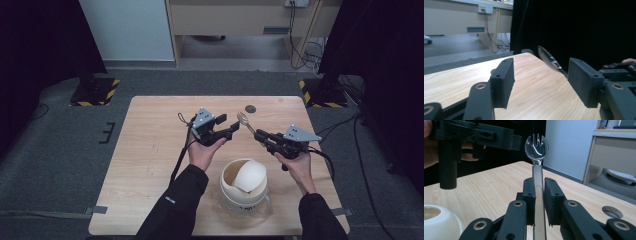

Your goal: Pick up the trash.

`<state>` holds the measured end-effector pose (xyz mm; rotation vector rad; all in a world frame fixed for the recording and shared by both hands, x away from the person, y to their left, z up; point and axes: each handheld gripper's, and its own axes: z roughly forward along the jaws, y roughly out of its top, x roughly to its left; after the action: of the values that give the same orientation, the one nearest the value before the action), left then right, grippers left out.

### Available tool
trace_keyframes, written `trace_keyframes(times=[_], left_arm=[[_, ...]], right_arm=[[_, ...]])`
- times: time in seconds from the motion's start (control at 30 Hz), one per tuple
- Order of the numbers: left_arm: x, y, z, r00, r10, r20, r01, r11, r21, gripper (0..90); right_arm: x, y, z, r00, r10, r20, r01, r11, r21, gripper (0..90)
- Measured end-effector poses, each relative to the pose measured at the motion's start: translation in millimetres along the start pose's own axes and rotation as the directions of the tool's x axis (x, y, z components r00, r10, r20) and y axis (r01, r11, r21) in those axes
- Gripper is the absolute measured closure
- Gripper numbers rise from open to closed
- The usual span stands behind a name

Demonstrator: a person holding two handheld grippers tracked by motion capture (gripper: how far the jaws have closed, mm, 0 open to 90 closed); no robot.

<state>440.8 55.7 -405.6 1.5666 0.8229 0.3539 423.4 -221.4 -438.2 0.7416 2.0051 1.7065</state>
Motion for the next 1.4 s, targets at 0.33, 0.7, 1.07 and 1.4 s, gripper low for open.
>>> trace_keyframes(times=[0.33,0.7,1.07,1.4], left_arm=[[2.0,-7.6,15.6,0.9962,-0.078,0.038,0.077,0.9968,0.022,52.2],[2.5,-9.7,18.4,0.9814,-0.164,0.099,0.161,0.9860,0.043,72.7],[3.8,-4.2,9.1,0.9870,-0.128,0.098,0.123,0.9913,0.047,85.4],[15.2,18.5,-47.5,0.9959,-0.060,0.068,0.063,0.9973,-0.038,85.1]], right_arm=[[2.6,-3.5,3.8,0.9999,-0.010,-0.013,0.010,1.000,0.023,80.0],[6.2,-6.3,7.6,0.9985,-0.003,-0.056,0.005,1.000,0.029,80.0],[6.3,-7.5,8.4,0.9990,-0.002,-0.045,0.003,0.999,0.036,75.8],[-14.8,-21.5,-11.7,0.9915,0.061,0.114,-0.071,0.994,0.079,54.8]])
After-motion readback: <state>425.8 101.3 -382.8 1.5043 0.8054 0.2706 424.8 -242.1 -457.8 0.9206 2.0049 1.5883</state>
